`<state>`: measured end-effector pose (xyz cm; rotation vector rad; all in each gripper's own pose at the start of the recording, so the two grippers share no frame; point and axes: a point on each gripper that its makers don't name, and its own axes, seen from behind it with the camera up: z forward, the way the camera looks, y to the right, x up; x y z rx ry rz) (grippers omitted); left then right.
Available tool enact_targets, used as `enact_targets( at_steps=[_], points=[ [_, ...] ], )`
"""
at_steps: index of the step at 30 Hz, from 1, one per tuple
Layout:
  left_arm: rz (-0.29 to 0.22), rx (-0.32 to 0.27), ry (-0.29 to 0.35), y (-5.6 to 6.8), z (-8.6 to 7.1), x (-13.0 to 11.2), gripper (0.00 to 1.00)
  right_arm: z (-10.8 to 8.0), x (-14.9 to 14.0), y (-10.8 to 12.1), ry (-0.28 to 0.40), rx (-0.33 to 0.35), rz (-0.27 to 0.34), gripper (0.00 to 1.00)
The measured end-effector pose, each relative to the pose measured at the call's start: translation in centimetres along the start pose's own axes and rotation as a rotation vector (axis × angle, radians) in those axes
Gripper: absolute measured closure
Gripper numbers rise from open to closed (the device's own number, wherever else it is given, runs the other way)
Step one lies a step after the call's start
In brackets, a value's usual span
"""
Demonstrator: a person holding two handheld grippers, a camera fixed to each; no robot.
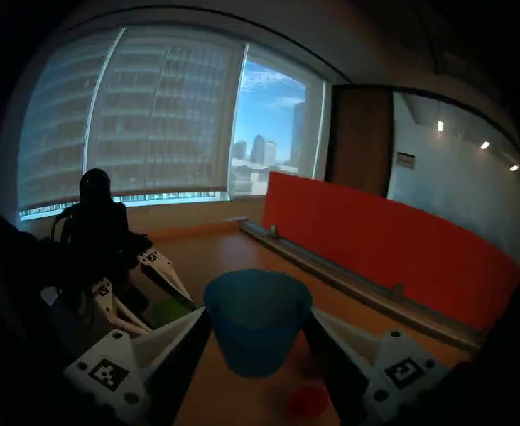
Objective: Pour water
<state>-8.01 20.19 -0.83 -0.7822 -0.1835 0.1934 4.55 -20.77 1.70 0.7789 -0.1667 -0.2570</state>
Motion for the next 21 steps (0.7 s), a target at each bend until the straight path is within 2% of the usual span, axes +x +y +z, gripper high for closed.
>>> enact_targets(
  at_steps=[15,21],
  points=[
    [-0.007,0.016,-0.122,-1.9,1.5,-4.4,0.11,0.4,-6.5,1.3,-0.098,0.002,-0.002,0.11],
    [-0.009,0.024,-0.168,-2.6,2.0,-6.4,0.11,0.6,-8.1,1.4,-0.127,0.01,-0.004,0.11]
  ],
)
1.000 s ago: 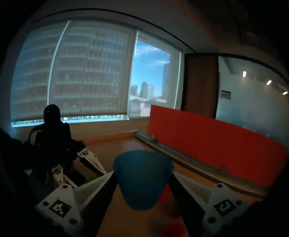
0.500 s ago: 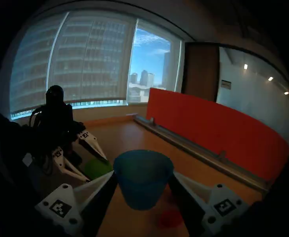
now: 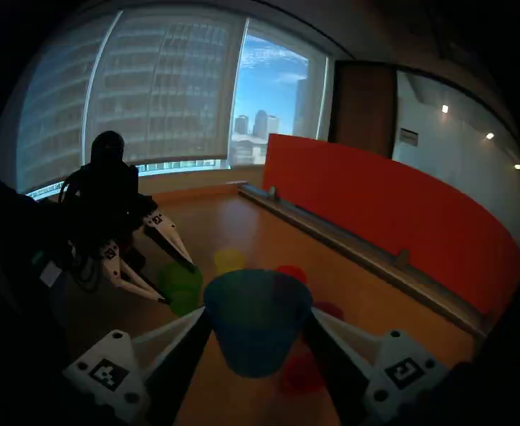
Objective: Pour water
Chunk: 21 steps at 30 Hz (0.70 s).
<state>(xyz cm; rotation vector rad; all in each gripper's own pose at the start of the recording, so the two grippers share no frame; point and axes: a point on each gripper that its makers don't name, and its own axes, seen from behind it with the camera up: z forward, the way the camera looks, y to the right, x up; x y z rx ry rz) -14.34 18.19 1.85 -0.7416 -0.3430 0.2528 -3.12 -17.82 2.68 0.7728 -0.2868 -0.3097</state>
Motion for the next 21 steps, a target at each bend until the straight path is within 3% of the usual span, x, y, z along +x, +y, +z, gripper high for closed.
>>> enact_targets(
  at_steps=[9,21],
  points=[
    [-0.009,0.007,-0.048,-1.1,1.0,-2.1,0.11,0.8,-1.3,0.2,-0.021,0.01,0.002,0.11],
    [-0.018,-0.008,-0.113,-1.6,1.8,-4.4,0.11,1.9,-2.3,0.5,-0.042,0.014,0.007,0.11]
  ],
)
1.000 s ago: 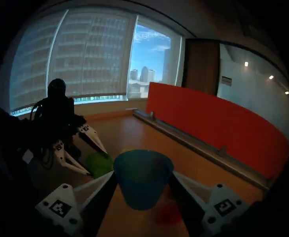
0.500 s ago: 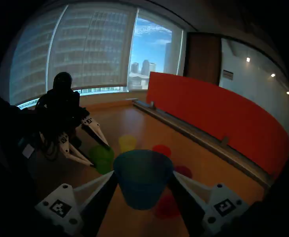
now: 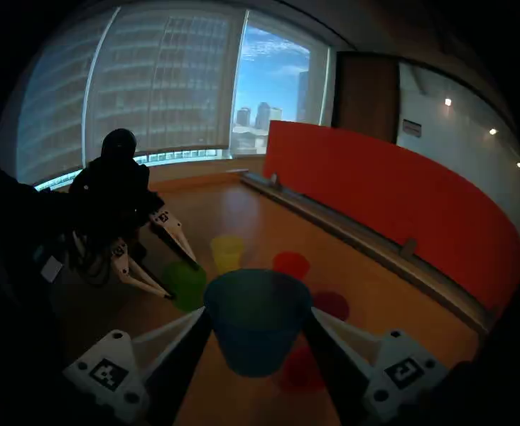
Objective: Pour water
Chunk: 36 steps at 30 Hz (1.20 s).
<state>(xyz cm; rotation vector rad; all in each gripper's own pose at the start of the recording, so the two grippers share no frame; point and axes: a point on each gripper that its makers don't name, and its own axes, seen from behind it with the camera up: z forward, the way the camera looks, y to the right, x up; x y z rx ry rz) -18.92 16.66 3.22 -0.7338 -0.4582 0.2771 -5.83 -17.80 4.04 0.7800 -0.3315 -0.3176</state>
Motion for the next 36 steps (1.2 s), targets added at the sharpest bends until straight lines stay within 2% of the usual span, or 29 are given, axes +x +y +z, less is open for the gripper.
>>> enact_targets(
  at_steps=[15,30,36],
  points=[
    [-0.02,-0.003,-0.031,-0.6,1.0,-1.6,0.11,0.3,-0.9,0.6,-0.011,-0.006,0.011,0.11],
    [-0.029,-0.004,-0.033,-0.9,0.5,-2.3,0.11,0.5,-1.4,0.5,-0.02,-0.01,0.01,0.11],
    [-0.043,0.008,-0.028,-1.3,0.5,-2.2,0.08,0.6,-1.5,0.3,-0.021,-0.009,0.014,0.11]
  ],
)
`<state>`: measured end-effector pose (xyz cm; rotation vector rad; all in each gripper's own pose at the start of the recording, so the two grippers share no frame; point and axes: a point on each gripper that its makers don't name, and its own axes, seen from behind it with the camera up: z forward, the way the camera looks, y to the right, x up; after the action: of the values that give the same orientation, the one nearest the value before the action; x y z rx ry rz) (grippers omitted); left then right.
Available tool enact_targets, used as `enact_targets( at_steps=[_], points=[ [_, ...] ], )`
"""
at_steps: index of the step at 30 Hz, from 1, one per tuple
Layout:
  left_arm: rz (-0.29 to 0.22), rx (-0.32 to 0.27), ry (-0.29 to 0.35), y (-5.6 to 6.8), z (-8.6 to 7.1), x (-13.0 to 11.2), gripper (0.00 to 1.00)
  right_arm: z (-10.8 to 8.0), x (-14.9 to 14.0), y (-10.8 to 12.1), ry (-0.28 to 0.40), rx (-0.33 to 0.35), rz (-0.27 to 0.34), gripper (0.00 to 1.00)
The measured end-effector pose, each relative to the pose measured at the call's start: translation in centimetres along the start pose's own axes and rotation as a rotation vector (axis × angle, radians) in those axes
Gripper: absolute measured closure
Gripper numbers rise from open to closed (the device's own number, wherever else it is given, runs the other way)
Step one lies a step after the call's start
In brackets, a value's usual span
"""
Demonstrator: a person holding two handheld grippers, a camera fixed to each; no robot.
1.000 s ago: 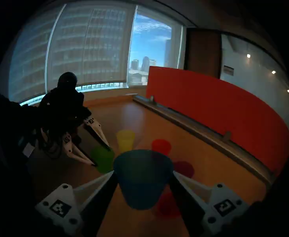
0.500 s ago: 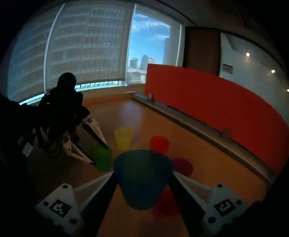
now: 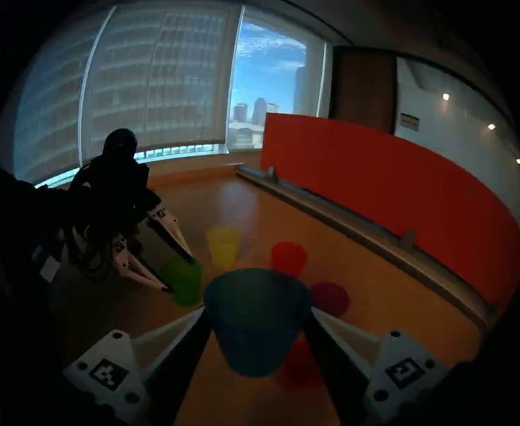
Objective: Pour water
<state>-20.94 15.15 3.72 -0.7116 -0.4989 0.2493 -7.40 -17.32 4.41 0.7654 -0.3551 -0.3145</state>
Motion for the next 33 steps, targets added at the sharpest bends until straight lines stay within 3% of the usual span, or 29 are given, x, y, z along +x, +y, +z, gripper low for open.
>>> enact_targets(
  at_steps=[6,15,24,33],
  points=[
    [-0.018,-0.001,-0.002,-0.1,-0.4,-0.1,0.02,0.0,-0.2,0.0,-0.003,-0.003,-0.001,0.11],
    [-0.029,0.007,-0.018,-0.1,-1.1,-0.7,0.02,0.1,-0.5,-0.3,0.001,0.003,0.007,0.11],
    [-0.001,0.041,-0.036,-0.1,-3.0,-1.1,0.02,1.1,-2.0,-1.0,-0.015,0.023,0.015,0.11],
    [-0.032,0.055,-0.022,-0.2,-4.7,-1.4,0.02,2.3,-3.9,-1.7,-0.042,0.043,0.03,0.11]
  ],
)
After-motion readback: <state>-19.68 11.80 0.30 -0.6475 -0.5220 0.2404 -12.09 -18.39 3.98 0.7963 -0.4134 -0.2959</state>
